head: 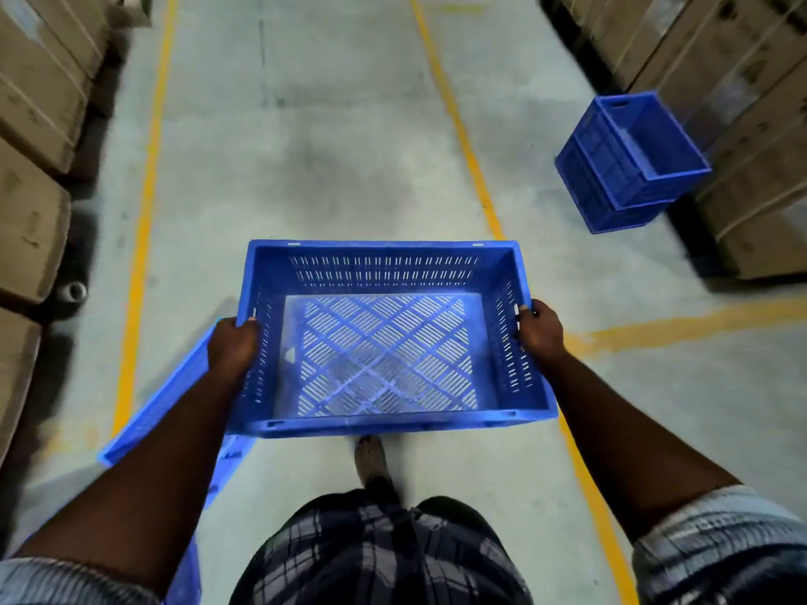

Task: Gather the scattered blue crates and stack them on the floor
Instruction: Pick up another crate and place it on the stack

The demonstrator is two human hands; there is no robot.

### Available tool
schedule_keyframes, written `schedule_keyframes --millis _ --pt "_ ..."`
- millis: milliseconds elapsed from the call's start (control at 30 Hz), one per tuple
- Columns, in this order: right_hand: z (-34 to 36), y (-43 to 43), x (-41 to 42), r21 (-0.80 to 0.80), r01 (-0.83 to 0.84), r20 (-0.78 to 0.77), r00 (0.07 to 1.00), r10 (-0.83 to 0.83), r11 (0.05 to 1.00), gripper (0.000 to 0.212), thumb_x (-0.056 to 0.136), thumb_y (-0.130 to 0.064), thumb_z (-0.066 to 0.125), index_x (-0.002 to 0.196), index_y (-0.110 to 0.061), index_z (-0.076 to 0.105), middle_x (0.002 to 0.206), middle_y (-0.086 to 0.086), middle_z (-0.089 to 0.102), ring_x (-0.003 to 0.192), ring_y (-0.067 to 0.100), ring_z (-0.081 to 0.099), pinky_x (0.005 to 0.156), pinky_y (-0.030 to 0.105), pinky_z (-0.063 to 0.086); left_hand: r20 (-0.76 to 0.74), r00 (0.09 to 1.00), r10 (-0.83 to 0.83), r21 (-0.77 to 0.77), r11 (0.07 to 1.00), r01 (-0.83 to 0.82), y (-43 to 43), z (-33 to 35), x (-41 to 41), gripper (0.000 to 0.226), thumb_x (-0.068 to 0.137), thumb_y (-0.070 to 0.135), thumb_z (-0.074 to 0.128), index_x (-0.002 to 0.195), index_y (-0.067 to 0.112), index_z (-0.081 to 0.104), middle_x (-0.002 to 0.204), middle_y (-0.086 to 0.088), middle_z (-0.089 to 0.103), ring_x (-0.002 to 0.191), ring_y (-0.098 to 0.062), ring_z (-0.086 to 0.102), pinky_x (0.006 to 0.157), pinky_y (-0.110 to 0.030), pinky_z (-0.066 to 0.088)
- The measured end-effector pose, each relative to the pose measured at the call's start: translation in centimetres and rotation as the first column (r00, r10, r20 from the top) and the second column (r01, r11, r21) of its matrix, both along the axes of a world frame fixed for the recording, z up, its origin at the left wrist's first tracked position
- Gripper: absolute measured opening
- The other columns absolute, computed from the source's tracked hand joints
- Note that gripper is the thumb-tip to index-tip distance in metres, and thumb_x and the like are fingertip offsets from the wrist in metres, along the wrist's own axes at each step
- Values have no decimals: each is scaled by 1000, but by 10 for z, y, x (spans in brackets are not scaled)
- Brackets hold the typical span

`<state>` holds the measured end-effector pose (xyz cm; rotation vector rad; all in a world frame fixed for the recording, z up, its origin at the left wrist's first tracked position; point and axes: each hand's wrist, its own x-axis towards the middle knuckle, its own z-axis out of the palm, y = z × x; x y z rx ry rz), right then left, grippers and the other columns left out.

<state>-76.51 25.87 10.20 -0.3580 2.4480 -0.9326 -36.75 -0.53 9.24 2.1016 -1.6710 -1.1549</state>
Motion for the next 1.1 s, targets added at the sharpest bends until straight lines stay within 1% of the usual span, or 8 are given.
schedule_keyframes --millis 167,333,467,600,833,933,1033,1100 --pt "15 -55 -59 -5 134 -40 990 -134 991 38 86 -35 39 107 -14 63 103 17 69 94 37 65 87 43 51 -36 995 -98 0 995 98 -89 22 -96 23 82 21 56 91 4 68 84 -18 68 76 -34 65 66 -37 46" --pt "21 -96 -126 -48 238 -20 971 -240 970 36 87 -31 44 116 -16 61 104 15 70 95 33 65 85 35 47 -148 973 -177 6 984 180 -168 24 -198 22 83 23 55 96 9 66 83 -15 67 68 -27 61 57 -30 43" --pt "-14 -120 -214 -88 299 35 954 -297 950 52 69 -53 40 111 -29 60 96 12 72 87 39 68 86 51 54 -281 944 -171 24 982 185 -226 13 -287 41 81 27 56 118 11 48 91 -13 62 62 -23 57 52 -26 40" --pt "-26 -146 -292 -111 324 84 945 -316 940 22 71 -50 49 89 -46 60 71 3 71 70 31 69 78 58 56 -265 923 -279 16 956 294 -280 19 -367 38 78 25 54 107 2 61 87 -16 63 59 -23 55 53 -24 41" --pt "49 -214 -377 -71 369 -8 929 -371 927 43 80 -15 56 122 -23 62 92 10 74 83 32 70 84 38 55 -263 893 -365 -77 931 358 -361 54 -511 28 73 31 55 100 27 60 97 -11 71 77 -28 66 62 -36 51" --pt "53 -229 -410 -69 412 -49 908 -416 908 45 82 -14 58 127 -19 60 103 13 73 92 32 69 90 36 52 -260 863 -432 -145 902 408 -383 61 -562 29 76 38 53 102 28 61 100 -9 71 81 -29 68 77 -48 55" --pt "59 -249 -439 -48 449 -92 888 -452 892 44 83 -15 57 127 -15 62 112 12 70 105 31 64 93 31 44 -253 832 -494 -203 868 453 -398 69 -617 27 87 31 52 110 20 61 97 -9 70 79 -29 67 68 -39 55" --pt "58 -262 -454 -63 458 -133 877 -462 887 48 76 -24 50 121 -13 65 109 12 71 104 31 64 88 30 43 -241 805 -542 -225 838 497 -419 63 -652 27 89 31 51 111 20 60 98 -7 70 82 -29 68 74 -41 56"
